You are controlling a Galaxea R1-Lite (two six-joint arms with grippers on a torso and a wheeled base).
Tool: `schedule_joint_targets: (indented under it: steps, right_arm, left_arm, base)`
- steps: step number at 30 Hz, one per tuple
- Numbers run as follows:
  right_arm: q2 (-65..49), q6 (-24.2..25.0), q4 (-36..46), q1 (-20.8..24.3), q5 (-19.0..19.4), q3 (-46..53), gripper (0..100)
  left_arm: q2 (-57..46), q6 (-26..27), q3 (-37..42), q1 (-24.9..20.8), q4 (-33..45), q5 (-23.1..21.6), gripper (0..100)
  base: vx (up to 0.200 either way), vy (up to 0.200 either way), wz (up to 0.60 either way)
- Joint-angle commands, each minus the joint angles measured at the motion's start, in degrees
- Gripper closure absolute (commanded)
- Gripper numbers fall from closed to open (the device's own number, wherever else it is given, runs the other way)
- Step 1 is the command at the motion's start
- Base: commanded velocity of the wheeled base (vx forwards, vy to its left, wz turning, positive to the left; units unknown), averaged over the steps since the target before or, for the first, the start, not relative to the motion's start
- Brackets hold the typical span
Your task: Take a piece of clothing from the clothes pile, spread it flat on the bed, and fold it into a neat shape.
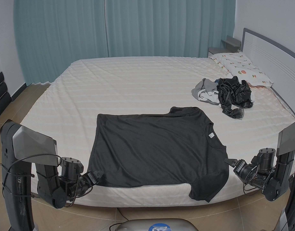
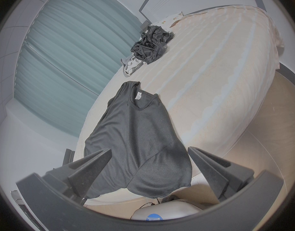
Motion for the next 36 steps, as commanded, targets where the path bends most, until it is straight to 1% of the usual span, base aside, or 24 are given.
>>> schedule_joint_targets:
  steps: [1, 6, 10, 12, 13, 24, 26, 29, 31, 34, 36]
  right_arm:
    - [0.18, 0.0, -0.58, 0.18, 0.12, 0.09, 0]
    - [0.18, 0.09, -0.58, 0.18, 0.12, 0.18, 0]
    - [0.36, 0.09, -0.58, 0.18, 0.12, 0.27, 0]
    - [0.36, 0.09, -0.58, 0.18, 0.12, 0.27, 0]
    - [0.54, 0.09, -0.58, 0.18, 0.12, 0.36, 0]
    - [0.8, -0.18, -0.58, 0.18, 0.83, 1.67, 0]
    - [2.38, -0.88, -0.58, 0.18, 1.44, 0.53, 0]
    - [5.99, -4.75, -0.49, 0.18, 1.79, -3.25, 0]
    - [8.09, -6.86, -0.49, 0.1, 1.71, -4.65, 0]
    - [9.76, -8.52, -0.49, -0.69, 1.97, -6.06, 0]
    - [10.82, -8.79, -0.49, -0.78, 2.32, -6.85, 0]
  left_arm:
    - [0.87, -0.14, -0.35, 0.02, -0.01, 0.0, 100]
    - [0.61, -0.4, 0.45, 0.11, -0.01, 0.96, 100]
    - [0.43, -1.19, 1.06, 0.2, -0.01, 4.57, 100]
    - [0.43, -1.28, 1.15, 0.2, -0.01, 4.74, 100]
    - [0.17, -2.33, 2.12, 0.11, -0.01, 5.36, 100]
    - [-4.23, -1.98, 5.1, -0.15, -0.01, 5.36, 100]
    - [-5.99, -0.75, 5.28, -0.15, 0.34, 5.36, 100]
    - [-6.6, 4.52, 4.49, 0.02, 0.95, 5.36, 100]
    - [-6.78, 6.37, 4.75, 0.2, 0.95, 5.45, 100]
    - [-6.43, 6.28, 5.81, 0.11, 0.86, 5.27, 100]
    - [-5.99, 5.58, 5.63, 0.11, 0.86, 5.18, 100]
  base:
    - [0.0, 0.0, 0.0]
    - [0.0, 0.0, 0.0]
    - [0.0, 0.0, 0.0]
    - [0.0, 0.0, 0.0]
    - [0.0, 0.0, 0.0]
    - [0.0, 0.0, 0.0]
    - [0.0, 0.0, 0.0]
    - [0.0, 0.0, 0.0]
    - [0.0, 0.0, 0.0]
    - [0.0, 0.0, 0.0]
    - [0.0, 0.0, 0.0]
